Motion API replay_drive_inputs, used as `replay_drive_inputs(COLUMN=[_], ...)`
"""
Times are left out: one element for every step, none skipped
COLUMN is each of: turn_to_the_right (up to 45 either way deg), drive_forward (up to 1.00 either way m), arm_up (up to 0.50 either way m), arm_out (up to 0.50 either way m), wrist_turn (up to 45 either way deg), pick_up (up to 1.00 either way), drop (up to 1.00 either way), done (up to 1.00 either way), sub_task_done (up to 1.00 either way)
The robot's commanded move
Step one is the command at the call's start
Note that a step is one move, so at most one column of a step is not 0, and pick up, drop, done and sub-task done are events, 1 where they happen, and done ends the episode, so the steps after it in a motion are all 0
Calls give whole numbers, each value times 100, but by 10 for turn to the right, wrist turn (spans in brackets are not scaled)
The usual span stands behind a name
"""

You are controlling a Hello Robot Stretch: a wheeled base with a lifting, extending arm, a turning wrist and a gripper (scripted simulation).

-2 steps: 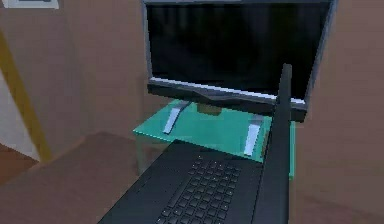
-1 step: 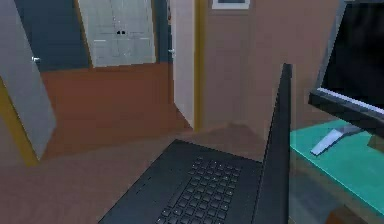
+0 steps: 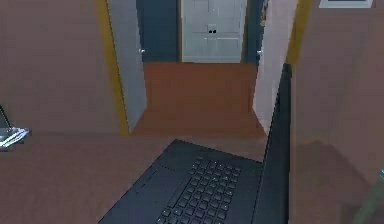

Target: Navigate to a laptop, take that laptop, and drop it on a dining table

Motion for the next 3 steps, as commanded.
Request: replay_drive_inputs(turn_to_the_right=[0,0,-30], drive_forward=[100,100,0], arm_up=[0,0,0], arm_out=[0,0,0], wrist_turn=[0,0,0], pick_up=[0,0,0], drop=[0,0,0], done=[0,0,0], sub_task_done=[0,0,0])
